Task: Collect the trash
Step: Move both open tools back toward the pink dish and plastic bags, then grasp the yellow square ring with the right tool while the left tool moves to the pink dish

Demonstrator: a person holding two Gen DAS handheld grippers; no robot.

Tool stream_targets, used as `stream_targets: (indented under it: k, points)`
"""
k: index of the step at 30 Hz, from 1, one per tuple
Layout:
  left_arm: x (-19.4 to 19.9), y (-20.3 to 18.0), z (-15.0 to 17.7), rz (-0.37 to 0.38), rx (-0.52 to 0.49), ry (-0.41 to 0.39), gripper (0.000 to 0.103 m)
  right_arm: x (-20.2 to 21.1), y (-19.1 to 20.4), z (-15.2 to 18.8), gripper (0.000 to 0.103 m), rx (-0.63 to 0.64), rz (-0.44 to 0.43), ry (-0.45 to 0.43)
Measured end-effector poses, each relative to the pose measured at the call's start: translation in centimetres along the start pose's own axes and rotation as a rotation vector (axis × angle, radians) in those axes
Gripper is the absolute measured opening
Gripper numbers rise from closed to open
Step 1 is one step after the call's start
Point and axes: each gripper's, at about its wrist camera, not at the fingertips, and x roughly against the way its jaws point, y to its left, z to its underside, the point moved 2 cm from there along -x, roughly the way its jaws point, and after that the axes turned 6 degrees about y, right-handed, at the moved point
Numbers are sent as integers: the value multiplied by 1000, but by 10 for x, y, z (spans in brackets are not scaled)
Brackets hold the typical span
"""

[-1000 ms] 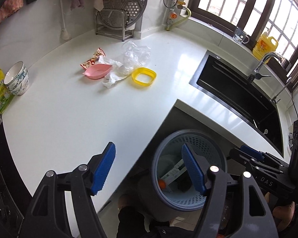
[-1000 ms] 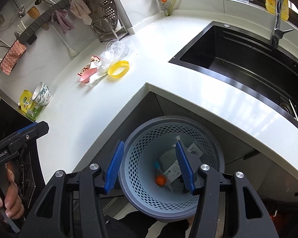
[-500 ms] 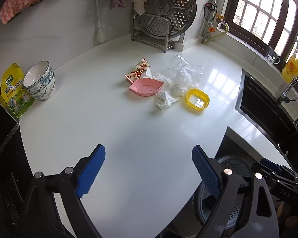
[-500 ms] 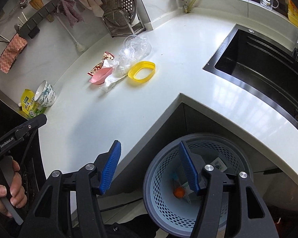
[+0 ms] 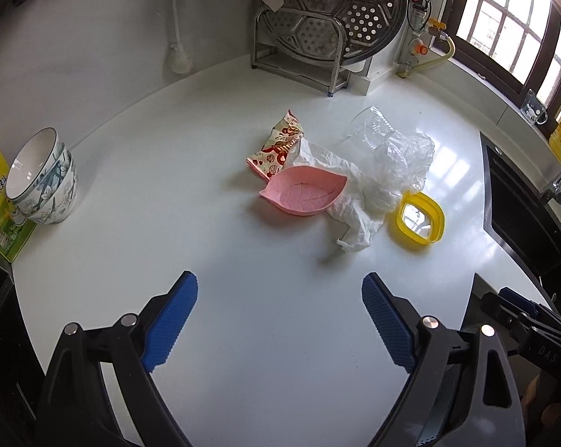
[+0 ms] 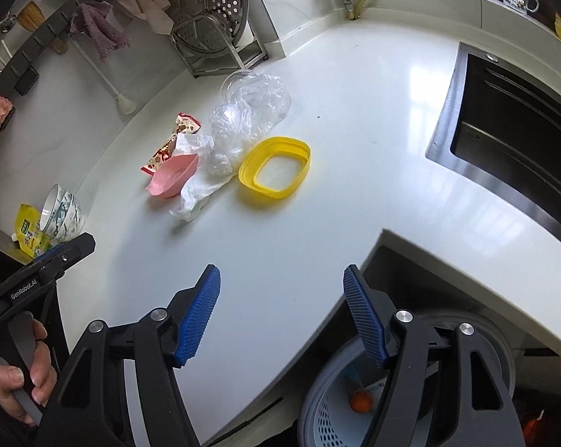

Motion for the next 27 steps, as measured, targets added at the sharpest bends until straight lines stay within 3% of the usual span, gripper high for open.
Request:
stream_targets:
  k: [5,18,27]
  points:
    - [-20,6,-14,12,1,9,88,-19,5,-24,74,91,24,-12]
    - [-58,9,-27,47,19,44,88,-72,7,-72,80,383,6,83]
    - [-73,11,-32,55,30,62,88,-96,7,-90,80,436,-49,135]
